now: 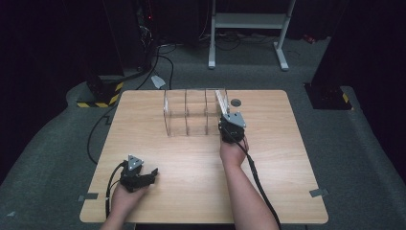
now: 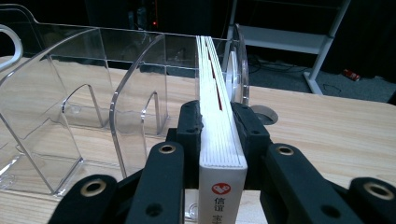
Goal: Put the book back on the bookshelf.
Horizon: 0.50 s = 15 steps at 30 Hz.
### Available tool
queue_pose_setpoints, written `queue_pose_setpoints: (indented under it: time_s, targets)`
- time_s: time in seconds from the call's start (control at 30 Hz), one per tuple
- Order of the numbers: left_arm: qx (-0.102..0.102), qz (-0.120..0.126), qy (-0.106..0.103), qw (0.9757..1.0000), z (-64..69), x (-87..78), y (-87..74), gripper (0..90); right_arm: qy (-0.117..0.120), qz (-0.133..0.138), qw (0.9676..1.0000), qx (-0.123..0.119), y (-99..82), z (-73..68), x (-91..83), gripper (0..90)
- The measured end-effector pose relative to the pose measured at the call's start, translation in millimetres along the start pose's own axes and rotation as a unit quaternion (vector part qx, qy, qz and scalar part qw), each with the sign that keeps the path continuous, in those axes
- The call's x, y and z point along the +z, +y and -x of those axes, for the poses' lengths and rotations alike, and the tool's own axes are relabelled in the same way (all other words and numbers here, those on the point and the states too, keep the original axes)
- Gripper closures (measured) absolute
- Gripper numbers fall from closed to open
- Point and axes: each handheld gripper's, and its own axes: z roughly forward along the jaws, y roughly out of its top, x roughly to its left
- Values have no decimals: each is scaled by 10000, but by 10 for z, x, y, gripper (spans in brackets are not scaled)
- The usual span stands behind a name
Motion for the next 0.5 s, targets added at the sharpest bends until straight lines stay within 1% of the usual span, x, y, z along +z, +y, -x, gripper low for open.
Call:
queue_pose_setpoints:
  time_s: [0.07,0.13,0.17,0.27,0.3,0.37,0.5]
  targets:
    - [-21,2,-2,10000,3,0,-1,247,-4,-43,9999,94,-1,-1,1,743]
    - [-22,3,1,10000,4,0,-1,248,22,-69,9999,127,-7,1,1,732]
    - [-21,2,3,10000,4,0,-1,248,41,-110,9998,151,-13,4,-3,717]
    - [-12,1,6,10000,3,-1,-1,248,101,-90,9997,185,-26,24,-25,686]
    - [-2,0,10,10000,1,-1,-1,248,121,-134,9996,210,-25,36,-34,667]
    - [-2,4,10,10000,2,-1,-2,248,209,-188,9993,246,-30,65,-57,634]
    - [-11,4,7,10000,3,-1,-2,249,404,-235,9983,334,-73,99,-140,595]
